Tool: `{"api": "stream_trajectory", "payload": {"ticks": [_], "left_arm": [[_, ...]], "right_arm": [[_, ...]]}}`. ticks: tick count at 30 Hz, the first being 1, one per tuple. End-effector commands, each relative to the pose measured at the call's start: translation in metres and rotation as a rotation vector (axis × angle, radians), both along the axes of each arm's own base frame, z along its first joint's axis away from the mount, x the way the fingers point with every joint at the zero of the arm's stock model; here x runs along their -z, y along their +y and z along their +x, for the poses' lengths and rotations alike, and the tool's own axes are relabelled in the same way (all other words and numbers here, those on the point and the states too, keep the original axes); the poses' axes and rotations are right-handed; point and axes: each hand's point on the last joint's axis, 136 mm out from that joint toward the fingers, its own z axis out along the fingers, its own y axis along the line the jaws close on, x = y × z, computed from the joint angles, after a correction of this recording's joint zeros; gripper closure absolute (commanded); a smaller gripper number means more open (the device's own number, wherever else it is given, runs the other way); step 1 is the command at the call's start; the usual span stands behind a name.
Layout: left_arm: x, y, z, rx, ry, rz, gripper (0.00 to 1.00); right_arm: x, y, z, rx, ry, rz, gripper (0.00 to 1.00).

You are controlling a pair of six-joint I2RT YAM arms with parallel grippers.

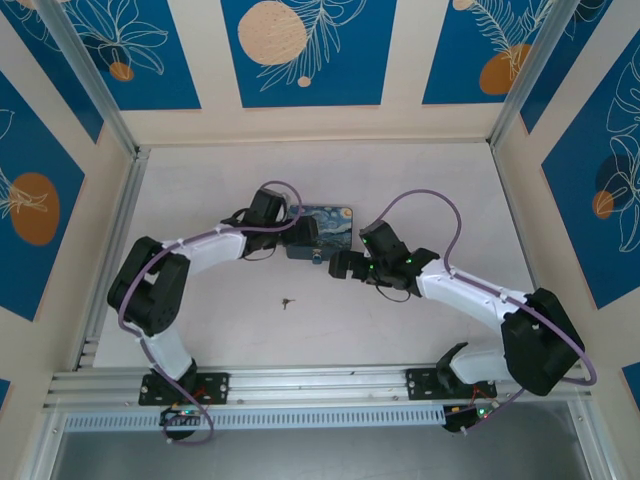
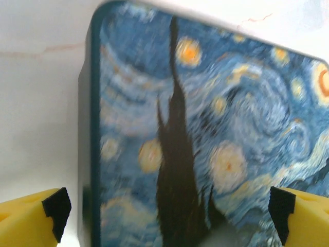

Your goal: Unlock a padlock with a key

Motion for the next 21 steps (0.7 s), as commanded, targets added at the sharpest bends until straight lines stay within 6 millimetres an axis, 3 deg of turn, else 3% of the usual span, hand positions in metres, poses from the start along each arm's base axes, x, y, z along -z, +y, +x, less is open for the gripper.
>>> {"api": "stream_trajectory", "payload": {"ticks": [1, 21], "left_arm": [[-0.018, -0.003, -0.003, -0.02, -0.051, -0.035, 0.0], [-0.023, -0.02, -0.023, -0.001, -0.042, -0.095, 0.0]], "right_arm": [[-0.004, 0.01, 0.0, -0.04, 0.006, 0.018, 0.0], [-0.001, 0.016, -0.001, -0.05, 0.019, 0.021, 0.02]]}}
